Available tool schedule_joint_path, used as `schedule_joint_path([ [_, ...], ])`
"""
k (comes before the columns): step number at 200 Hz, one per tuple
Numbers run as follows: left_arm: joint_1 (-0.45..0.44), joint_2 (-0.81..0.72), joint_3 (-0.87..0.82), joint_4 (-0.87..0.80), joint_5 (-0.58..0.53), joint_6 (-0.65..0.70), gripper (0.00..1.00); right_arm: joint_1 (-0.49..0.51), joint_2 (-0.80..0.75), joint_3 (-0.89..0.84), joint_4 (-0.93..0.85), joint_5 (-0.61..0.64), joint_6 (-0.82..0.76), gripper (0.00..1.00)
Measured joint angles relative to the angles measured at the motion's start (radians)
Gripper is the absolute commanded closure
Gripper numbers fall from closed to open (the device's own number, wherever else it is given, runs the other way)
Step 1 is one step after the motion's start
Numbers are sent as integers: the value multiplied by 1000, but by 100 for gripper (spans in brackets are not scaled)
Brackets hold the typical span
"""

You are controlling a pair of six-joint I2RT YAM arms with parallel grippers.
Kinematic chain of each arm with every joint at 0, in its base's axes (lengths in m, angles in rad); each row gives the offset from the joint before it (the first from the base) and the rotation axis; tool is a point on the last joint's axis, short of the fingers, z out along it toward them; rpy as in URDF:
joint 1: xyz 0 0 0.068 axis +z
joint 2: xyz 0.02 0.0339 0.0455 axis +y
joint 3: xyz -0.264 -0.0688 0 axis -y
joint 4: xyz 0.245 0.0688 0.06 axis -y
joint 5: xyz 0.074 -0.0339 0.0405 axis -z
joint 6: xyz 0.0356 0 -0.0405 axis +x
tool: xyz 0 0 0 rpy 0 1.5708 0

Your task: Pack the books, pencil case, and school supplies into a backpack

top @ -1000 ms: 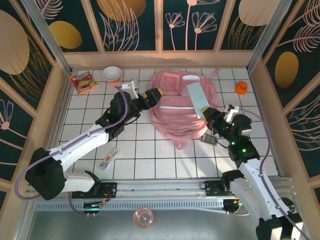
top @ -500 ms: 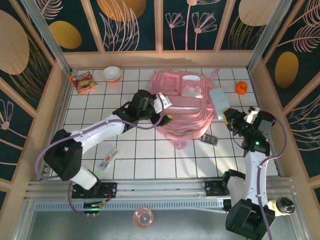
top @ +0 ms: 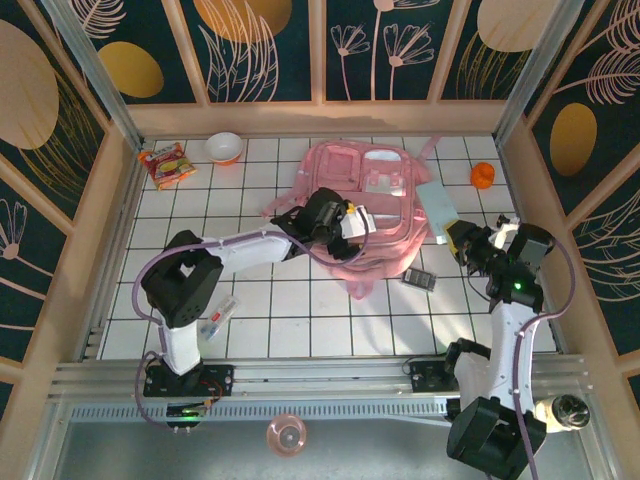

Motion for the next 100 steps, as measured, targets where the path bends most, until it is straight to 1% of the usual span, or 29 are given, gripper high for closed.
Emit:
schedule_joint_path([
  [14,0,7,9,8,-12,0,19,0,-4,0,-4,0,0,92],
  [24,-3,18,18,16,-19,-5,29,0,-5,0,-4,0,0,93],
  [44,-6,37,29,39,-27,-6,55,0,-5,0,-10,-2,-5,93],
  [48,-7,39,29,41,-27,-10,63,0,-5,0,-11,-2,-8,93],
  [58,-8,39,29,43,-32,-19,88,0,-5,0,-20,-3,-18,93],
  [65,-8,39,29,51,-42,-31,100,0,-5,0,-29,-1,-27,93],
  [100,-6,6,29,78,-90,-89,100,0,-16,10,-105,42,-71,93],
])
